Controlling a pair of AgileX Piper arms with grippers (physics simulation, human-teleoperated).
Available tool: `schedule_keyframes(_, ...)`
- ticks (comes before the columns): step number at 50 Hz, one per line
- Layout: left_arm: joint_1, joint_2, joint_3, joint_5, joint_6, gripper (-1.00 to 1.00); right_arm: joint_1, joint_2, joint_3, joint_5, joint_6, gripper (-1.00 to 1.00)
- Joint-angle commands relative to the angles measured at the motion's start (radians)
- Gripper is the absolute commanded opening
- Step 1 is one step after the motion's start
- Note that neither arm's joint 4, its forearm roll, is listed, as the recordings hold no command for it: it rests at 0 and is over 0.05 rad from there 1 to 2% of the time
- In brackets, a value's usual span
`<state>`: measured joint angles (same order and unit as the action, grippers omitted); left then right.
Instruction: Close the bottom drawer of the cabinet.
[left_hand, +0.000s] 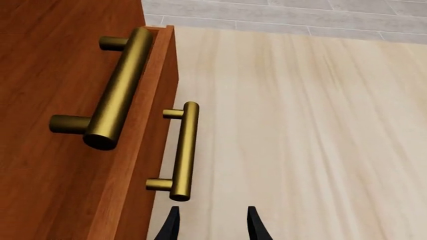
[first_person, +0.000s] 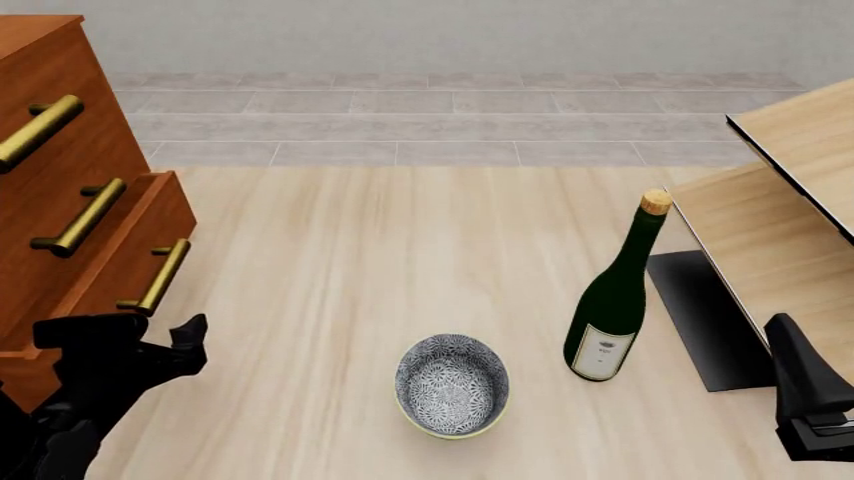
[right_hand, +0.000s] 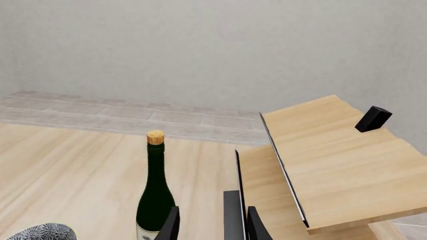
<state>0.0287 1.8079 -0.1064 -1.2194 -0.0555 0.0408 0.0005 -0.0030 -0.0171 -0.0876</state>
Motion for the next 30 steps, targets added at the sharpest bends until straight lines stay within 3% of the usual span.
schedule_keyframes(1, 0.037, 0.004, -0.011, 0.001, 0.013, 1.0, 0.001, 0.0, 0.0, 0.0, 0.002, 1.0)
schedule_keyframes(30, 0.11, 0.023, -0.037, 0.001, 0.037, 1.0, 0.002, 0.0, -0.001, 0.004, 0.01, 1.0)
